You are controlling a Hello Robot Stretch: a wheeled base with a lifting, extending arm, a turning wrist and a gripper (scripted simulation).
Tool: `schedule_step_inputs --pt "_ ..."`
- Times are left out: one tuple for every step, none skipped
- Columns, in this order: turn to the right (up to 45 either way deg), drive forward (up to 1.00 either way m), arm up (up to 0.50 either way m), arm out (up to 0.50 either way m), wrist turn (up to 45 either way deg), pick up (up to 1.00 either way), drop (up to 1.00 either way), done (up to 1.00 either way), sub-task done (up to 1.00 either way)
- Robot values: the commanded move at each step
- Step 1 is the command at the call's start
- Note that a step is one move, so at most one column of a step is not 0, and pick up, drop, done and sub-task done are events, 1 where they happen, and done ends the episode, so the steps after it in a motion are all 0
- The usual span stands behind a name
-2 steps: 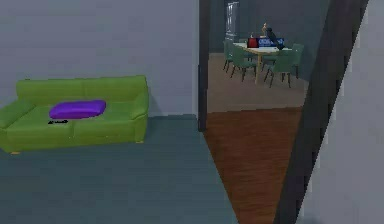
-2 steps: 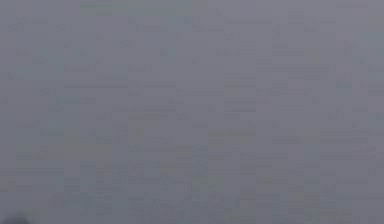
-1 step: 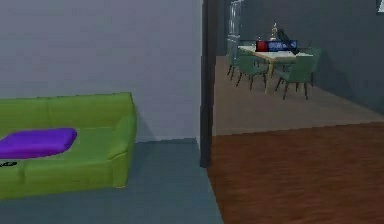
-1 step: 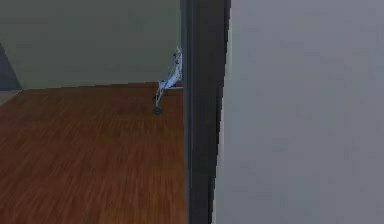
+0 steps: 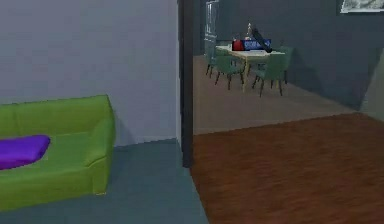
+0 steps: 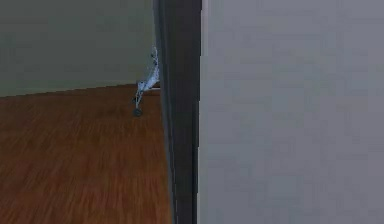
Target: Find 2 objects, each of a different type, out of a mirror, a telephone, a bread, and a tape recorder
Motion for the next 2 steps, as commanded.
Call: schedule_step_inputs --pt "0.0 0.40 0.00 0.00 0.0 0.00 0.00 0.00 0.00" --pt "45.0 0.00 0.00 0.00 0.0 0.00 0.00 0.00 0.00"
